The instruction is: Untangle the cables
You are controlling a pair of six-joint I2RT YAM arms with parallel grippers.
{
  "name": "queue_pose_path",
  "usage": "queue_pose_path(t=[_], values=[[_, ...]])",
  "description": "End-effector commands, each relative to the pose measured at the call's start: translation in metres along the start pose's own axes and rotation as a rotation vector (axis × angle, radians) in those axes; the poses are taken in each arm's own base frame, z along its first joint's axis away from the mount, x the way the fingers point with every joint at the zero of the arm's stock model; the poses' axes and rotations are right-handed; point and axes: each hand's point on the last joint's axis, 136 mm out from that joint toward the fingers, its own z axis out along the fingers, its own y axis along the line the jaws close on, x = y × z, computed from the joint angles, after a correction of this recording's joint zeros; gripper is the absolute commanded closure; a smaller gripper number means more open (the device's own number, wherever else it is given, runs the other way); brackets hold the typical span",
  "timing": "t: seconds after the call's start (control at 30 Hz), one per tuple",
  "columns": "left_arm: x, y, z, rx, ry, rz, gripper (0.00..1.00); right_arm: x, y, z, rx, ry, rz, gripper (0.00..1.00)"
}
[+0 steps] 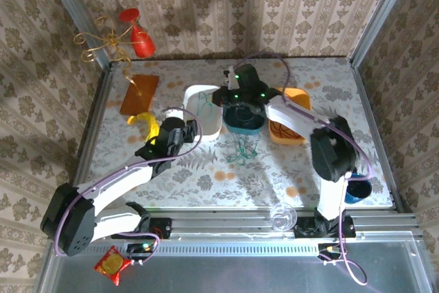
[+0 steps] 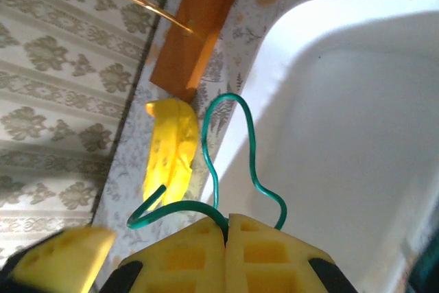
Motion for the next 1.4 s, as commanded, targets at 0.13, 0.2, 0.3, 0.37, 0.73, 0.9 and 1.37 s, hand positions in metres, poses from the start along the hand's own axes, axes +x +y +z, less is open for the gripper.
queue_pose_path(t=[0.13, 0.2, 0.3, 0.37, 0.73, 0.9, 1.37], values=[[0.021, -0.009, -0.009, 0.048, 0.032, 0.136, 0.37, -0.006, -0.011, 0.009, 0.084, 0.012, -0.026, 0.71], [0.024, -0.03, -0.009, 0.133, 0.033, 0.203, 0.36, 0.001, -0.012, -0.009, 0.119, 0.011, -0.062, 0.66], [0.032, -0.063, -0.006, 0.264, 0.057, 0.288, 0.35, 0.022, -0.023, -0.045, 0.194, 0.012, -0.087, 0.62], [0.04, -0.084, -0.004, 0.342, 0.081, 0.324, 0.35, 0.044, -0.037, -0.068, 0.259, 0.036, -0.092, 0.61], [0.108, -0.183, 0.01, 0.702, 0.286, 0.505, 0.36, 0.165, -0.119, -0.123, 0.535, 0.304, -0.049, 0.6], [0.121, -0.195, 0.017, 0.723, 0.32, 0.517, 0.37, 0.171, -0.143, -0.117, 0.617, 0.355, -0.028, 0.6], [0.145, -0.205, 0.019, 0.773, 0.407, 0.565, 0.51, 0.171, -0.167, -0.088, 0.628, 0.338, 0.024, 0.96]])
